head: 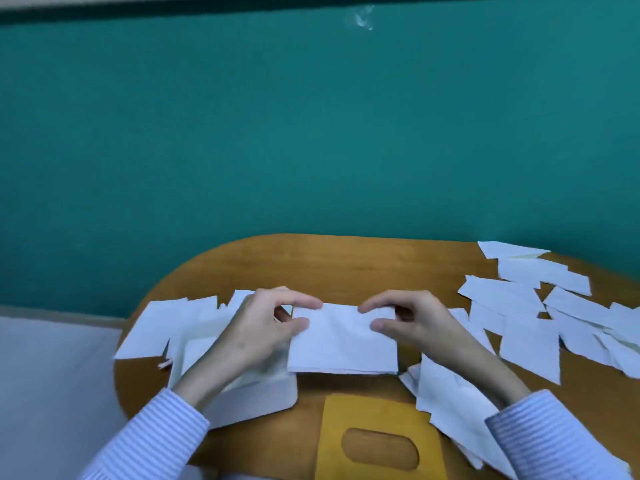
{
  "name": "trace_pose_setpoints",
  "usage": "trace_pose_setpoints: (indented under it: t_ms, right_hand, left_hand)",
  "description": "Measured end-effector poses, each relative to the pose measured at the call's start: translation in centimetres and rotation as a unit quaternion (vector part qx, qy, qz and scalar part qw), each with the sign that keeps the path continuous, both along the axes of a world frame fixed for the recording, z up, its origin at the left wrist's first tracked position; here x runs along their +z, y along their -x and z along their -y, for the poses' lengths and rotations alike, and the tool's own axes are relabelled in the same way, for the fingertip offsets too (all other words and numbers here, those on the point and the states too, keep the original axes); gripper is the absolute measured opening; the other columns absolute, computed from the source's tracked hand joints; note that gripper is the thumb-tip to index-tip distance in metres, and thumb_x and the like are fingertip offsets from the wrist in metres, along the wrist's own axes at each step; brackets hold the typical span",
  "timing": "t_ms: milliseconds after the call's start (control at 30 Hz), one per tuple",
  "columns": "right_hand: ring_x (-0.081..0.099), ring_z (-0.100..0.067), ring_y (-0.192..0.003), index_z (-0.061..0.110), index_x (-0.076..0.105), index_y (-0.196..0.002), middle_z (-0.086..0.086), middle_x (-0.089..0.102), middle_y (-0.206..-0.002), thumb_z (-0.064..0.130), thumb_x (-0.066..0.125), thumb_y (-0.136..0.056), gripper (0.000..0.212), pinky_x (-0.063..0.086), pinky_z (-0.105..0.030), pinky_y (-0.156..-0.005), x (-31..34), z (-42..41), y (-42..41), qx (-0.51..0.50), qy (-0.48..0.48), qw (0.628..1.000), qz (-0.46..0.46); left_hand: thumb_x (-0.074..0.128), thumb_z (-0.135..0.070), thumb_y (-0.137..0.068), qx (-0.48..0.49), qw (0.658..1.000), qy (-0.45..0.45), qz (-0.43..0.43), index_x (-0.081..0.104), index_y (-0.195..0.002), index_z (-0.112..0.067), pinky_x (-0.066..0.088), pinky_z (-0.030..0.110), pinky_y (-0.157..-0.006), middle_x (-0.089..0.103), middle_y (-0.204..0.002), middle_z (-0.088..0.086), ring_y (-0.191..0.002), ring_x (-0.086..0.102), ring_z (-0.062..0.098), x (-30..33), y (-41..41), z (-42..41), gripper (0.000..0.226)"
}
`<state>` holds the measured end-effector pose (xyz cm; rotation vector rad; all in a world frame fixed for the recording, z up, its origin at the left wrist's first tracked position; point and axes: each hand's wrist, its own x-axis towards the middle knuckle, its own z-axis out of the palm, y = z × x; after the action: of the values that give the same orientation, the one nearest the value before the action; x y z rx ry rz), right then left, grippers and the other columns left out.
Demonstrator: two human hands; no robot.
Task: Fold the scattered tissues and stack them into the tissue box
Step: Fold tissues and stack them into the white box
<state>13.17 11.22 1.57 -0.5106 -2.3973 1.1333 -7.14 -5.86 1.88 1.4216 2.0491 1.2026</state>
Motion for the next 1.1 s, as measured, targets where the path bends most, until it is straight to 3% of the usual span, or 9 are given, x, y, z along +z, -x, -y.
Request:
trace_pose_setpoints:
  t_ms: [133, 300, 433, 633, 700, 767, 833, 933, 1100]
  right_hand:
    - [0.031, -0.008, -0.053, 0.032, 0.076, -0.094, 0.014, 0.04, -0.051, 0.015, 0.073, -0.087, 0.018, 0.026, -0.02, -0.052, -0.8, 2.9, 5.8, 0.042, -0.003, 0.999, 0.004]
    - [0.044, -0.006, -0.064, 0.036, 0.074, -0.097, 0.025, 0.061, -0.075, 0.012, 0.068, -0.088, 0.026, 0.036, -0.018, -0.061, -2.2, 6.2, 10.4, 0.06, -0.061, 0.996, 0.039]
    - [0.051, 0.002, -0.075, 0.029, 0.075, -0.103, 0.022, 0.053, -0.075, 0.008, 0.064, -0.089, 0.028, 0.037, -0.014, -0.066, -2.9, 7.3, 12.0, 0.042, -0.093, 0.994, 0.046]
    - [0.052, 0.006, -0.083, 0.032, 0.073, -0.108, 0.03, 0.052, -0.084, 0.013, 0.064, -0.092, 0.026, 0.036, -0.012, -0.073, -3.6, 7.1, 13.7, 0.054, -0.15, 0.985, 0.068]
    - [0.047, 0.005, -0.096, 0.034, 0.069, -0.115, 0.031, 0.053, -0.104, 0.019, 0.065, -0.093, 0.028, 0.038, -0.022, -0.087, -4.1, 6.9, 13.9, 0.062, -0.207, 0.973, 0.077]
    - [0.043, -0.005, -0.119, 0.037, 0.062, -0.126, 0.02, 0.051, -0.133, 0.031, 0.064, -0.094, 0.033, 0.036, -0.029, -0.099, -4.5, 6.7, 13.4, 0.056, -0.267, 0.959, 0.078]
    - [0.04, -0.008, -0.133, 0.039, 0.055, -0.134, 0.015, 0.043, -0.148, 0.039, 0.061, -0.095, 0.039, 0.029, -0.027, -0.107, -4.4, 6.7, 12.6, 0.078, -0.298, 0.948, 0.084]
    - [0.029, -0.003, -0.144, 0.04, 0.045, -0.143, 0.013, 0.032, -0.158, 0.043, 0.051, -0.099, 0.044, 0.015, -0.026, -0.116, -4.6, 7.3, 11.9, 0.145, -0.326, 0.924, 0.14]
    - [0.022, 0.0, -0.146, 0.045, 0.039, -0.145, 0.017, 0.027, -0.159, 0.047, 0.052, -0.096, 0.051, 0.004, -0.034, -0.12, -3.9, 7.9, 12.6, 0.153, -0.32, 0.903, 0.243]
  left_hand:
    - [0.076, -0.012, -0.087, 0.088, 0.996, 0.001, 0.014, 0.079, -0.098, -0.034, 0.043, 0.009, -0.071, 0.071, -0.094, -0.023, -0.064, 0.059, 0.017, -0.3, 3.9, 5.6, 0.025]
    - [0.077, -0.012, -0.086, 0.154, 0.988, 0.01, -0.015, 0.079, -0.096, -0.035, 0.044, 0.013, -0.066, 0.07, -0.093, -0.023, -0.065, 0.058, 0.003, -2.0, 6.5, 8.8, 0.025]
    - [0.075, -0.009, -0.088, 0.169, 0.983, 0.036, -0.067, 0.078, -0.103, -0.032, 0.042, 0.009, -0.068, 0.066, -0.096, -0.02, -0.079, 0.059, 0.0, -3.1, 7.2, 9.1, 0.027]
    - [0.071, -0.011, -0.092, 0.153, 0.978, 0.072, -0.119, 0.075, -0.115, -0.026, 0.042, 0.01, -0.077, 0.059, -0.102, -0.02, -0.084, 0.058, -0.002, -3.3, 8.2, 9.4, 0.028]
    - [0.069, -0.017, -0.094, 0.143, 0.969, 0.108, -0.169, 0.071, -0.122, -0.028, 0.043, 0.022, -0.095, 0.057, -0.121, -0.016, -0.105, 0.054, 0.002, -3.5, 8.3, 9.7, 0.031]
    - [0.067, -0.031, -0.095, 0.143, 0.949, 0.12, -0.253, 0.061, -0.135, -0.034, 0.033, 0.03, -0.11, 0.042, -0.149, -0.017, -0.135, 0.036, 0.009, -3.9, 7.9, 10.1, 0.04]
    - [0.063, -0.037, -0.097, 0.111, 0.955, 0.095, -0.257, 0.049, -0.146, -0.036, 0.022, 0.029, -0.116, 0.027, -0.159, -0.022, -0.147, 0.021, 0.001, -4.1, 7.5, 10.5, 0.051]
    - [0.058, -0.036, -0.1, 0.024, 0.962, 0.121, -0.244, 0.035, -0.154, -0.033, 0.013, 0.025, -0.124, 0.015, -0.159, -0.024, -0.148, 0.01, -0.007, -4.6, 6.8, 10.1, 0.058]
    - [0.051, -0.032, -0.104, -0.019, 0.947, 0.2, -0.249, 0.029, -0.156, -0.037, 0.026, 0.026, -0.119, 0.015, -0.16, -0.026, -0.148, 0.013, -0.006, -4.1, 6.4, 9.2, 0.056]
